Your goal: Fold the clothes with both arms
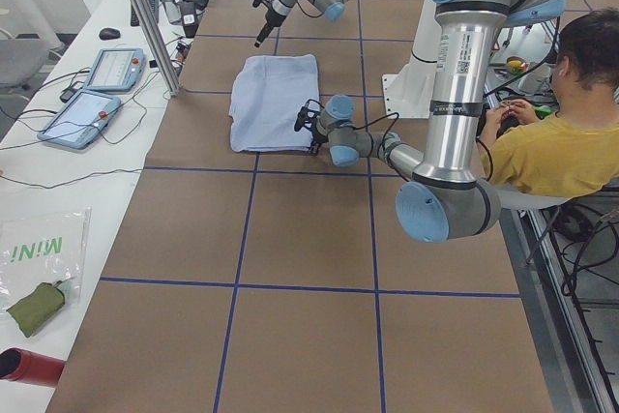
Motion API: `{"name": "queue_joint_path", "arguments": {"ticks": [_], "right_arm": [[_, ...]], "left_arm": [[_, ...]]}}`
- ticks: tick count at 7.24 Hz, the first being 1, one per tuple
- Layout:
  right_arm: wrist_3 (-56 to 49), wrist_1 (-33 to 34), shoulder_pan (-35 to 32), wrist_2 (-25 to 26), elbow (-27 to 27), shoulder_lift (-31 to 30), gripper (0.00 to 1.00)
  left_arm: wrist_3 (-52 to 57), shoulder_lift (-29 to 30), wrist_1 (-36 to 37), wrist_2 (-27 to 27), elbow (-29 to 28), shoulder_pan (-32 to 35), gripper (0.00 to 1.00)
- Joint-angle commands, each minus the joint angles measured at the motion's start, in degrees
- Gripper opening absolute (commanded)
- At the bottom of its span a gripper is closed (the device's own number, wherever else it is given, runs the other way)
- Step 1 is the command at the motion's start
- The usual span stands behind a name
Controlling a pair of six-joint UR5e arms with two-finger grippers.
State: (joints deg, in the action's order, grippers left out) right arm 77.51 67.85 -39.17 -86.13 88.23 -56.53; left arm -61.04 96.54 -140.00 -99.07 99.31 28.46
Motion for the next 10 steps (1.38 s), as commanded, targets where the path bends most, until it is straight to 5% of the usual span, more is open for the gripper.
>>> {"name": "queue_joint_path", "arguments": {"ticks": [1, 6, 8, 10], "right_arm": [[0.0, 0.0, 0.1, 0.0, 0.2, -0.2, 1.0], [0.9, 0.0, 1.2, 1.1, 0.1, -0.2, 1.0], [2.1, 0.0, 1.8, 1.1, 0.3, -0.1, 1.0], [3.4, 0.1, 3.7, 2.6, 1.3, -0.1, 1.0]], "left_arm": [[0.0, -0.1, 0.0, 0.1, 0.4, -0.2, 0.0], [6.6, -4.7, 0.5, 0.3, 3.2, 3.3, 0.0], [10.9, 0.0, 0.6, 0.3, -4.9, 10.9, 0.0], [17.6, 14.4, 0.6, 0.3, -22.2, 18.9, 0.0]]}}
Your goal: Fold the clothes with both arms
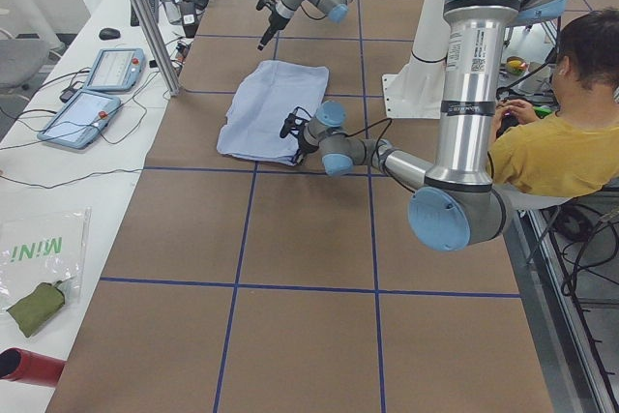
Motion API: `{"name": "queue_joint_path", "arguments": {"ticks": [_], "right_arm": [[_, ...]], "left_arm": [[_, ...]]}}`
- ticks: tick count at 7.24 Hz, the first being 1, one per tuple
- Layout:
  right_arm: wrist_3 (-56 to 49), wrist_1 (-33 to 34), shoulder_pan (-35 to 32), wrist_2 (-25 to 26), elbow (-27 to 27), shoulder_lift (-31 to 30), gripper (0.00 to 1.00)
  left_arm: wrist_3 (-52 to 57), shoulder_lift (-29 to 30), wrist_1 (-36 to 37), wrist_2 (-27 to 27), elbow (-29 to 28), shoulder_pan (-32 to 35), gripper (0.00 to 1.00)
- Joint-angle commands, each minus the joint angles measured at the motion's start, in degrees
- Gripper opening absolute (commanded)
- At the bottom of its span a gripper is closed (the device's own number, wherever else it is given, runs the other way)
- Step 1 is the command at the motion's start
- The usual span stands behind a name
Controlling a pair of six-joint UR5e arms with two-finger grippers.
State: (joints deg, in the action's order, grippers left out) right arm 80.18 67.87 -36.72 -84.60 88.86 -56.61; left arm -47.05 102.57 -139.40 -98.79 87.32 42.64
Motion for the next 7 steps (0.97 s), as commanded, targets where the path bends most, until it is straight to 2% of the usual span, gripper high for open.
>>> {"name": "queue_joint_path", "arguments": {"ticks": [1, 2, 3, 4, 5, 6, 7], "right_arm": [[3.2, 0.1, 2.6, 2.2, 1.4, 0.4, 1.0], [5.1, 0.2, 4.2, 3.2, 3.7, 0.5, 1.0], [5.9, 0.5, 5.9, 4.4, 5.0, 0.6, 1.0], [7.4, 0.6, 6.7, 5.0, 5.1, 1.0, 1.0], [7.5, 0.9, 7.4, 5.1, 5.7, 1.1, 1.0], [7.6, 1.0, 8.1, 5.1, 5.6, 1.0, 1.0], [10.7, 1.2, 8.5, 5.1, 5.5, 1.1, 1.0]], "left_arm": [[5.5, 14.7, -0.2, 2.3, -17.9, 6.8, 0.0], [7.1, 22.2, -0.1, 5.7, -26.0, 8.1, 0.0], [7.3, 27.7, -0.2, 6.0, -32.3, 8.8, 0.0], [7.3, 31.4, -0.1, 5.8, -36.0, 9.3, 0.0], [9.2, 31.3, -0.3, 5.4, -36.0, 9.5, 0.33], [10.5, 30.3, -0.9, 5.2, -33.4, 9.7, 0.99], [10.4, 24.7, -0.9, -0.2, -25.2, 9.7, 1.0]]}}
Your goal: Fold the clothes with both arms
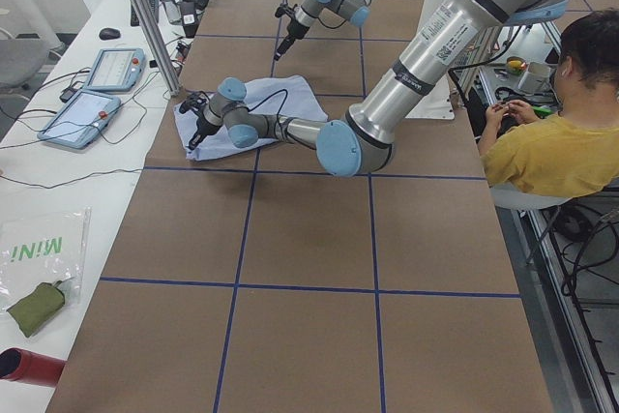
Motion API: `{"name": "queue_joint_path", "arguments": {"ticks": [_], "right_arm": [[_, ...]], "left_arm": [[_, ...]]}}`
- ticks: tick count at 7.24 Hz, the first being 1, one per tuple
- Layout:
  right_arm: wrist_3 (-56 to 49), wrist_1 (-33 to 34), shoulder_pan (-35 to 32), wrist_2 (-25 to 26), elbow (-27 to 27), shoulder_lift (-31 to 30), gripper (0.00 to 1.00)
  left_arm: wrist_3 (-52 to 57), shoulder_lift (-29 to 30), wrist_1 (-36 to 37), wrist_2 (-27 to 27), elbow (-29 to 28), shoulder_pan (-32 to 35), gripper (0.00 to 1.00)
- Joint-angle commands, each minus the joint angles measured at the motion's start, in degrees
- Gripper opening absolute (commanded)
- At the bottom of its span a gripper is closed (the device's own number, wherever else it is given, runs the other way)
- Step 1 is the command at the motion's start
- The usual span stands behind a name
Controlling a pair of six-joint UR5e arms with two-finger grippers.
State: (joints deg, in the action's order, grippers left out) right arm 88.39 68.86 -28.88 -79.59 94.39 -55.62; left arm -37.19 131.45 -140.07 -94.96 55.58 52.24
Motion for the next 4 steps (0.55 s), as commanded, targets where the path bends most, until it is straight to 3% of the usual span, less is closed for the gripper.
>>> {"name": "queue_joint_path", "arguments": {"ticks": [1, 2, 4], "right_arm": [[9.0, 3.6, 2.0, 0.0, 0.2, 0.6, 1.0], [15.8, 10.8, 3.2, -0.6, 0.0, 2.9, 0.99], [23.3, 13.8, 5.8, -0.9, -0.7, 4.0, 0.97]], "left_arm": [[0.0, -7.8, -1.0, -10.4, 12.1, 0.1, 1.0], [-0.7, -9.1, -1.0, -10.6, 14.0, 0.1, 1.0], [-2.3, -9.1, -1.1, -10.5, 14.0, -0.3, 1.0]]}}
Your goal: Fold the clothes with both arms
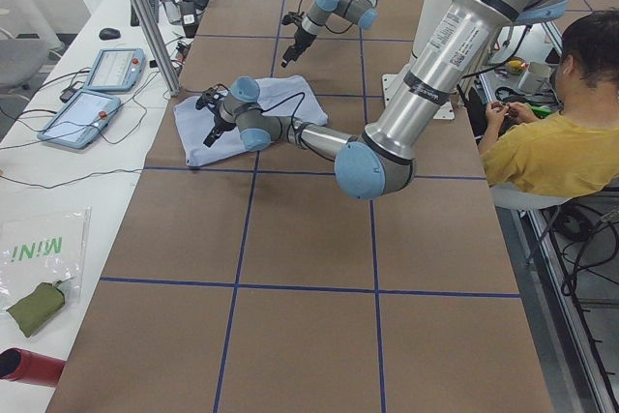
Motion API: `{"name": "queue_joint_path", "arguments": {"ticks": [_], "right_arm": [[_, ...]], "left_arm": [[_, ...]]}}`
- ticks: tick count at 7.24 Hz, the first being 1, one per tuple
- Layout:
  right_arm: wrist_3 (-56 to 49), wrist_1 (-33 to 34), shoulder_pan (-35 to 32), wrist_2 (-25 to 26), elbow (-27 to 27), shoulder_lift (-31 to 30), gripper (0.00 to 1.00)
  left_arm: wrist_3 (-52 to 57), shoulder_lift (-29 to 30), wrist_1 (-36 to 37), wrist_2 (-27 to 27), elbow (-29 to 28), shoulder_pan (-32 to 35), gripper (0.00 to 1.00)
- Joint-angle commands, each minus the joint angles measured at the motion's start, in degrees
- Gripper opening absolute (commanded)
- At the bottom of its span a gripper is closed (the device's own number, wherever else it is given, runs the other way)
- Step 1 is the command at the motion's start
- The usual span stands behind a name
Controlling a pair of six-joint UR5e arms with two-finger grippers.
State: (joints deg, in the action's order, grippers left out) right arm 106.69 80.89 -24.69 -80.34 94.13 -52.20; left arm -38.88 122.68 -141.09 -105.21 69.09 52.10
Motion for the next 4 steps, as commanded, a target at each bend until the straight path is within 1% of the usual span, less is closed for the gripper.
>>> {"name": "queue_joint_path", "arguments": {"ticks": [1, 2, 3, 4], "right_arm": [[6.7, 1.8, 2.8, -0.1, -0.8, 0.9, 0.96], [7.1, 1.6, 2.9, 0.0, -3.9, 2.5, 0.95], [7.3, 1.4, 2.9, 0.3, -6.2, 3.8, 0.9], [7.8, 1.5, 3.0, 0.3, -6.8, 3.9, 0.89]], "left_arm": [[-0.7, -0.4, -0.1, -0.3, 0.5, -0.2, 1.0], [-0.7, -0.4, -0.1, -0.3, 0.5, -0.2, 1.0], [-0.7, -0.6, -0.1, -0.3, 0.7, -0.2, 1.0], [-0.8, -0.9, -0.1, -0.3, 1.0, -0.2, 1.0]]}}
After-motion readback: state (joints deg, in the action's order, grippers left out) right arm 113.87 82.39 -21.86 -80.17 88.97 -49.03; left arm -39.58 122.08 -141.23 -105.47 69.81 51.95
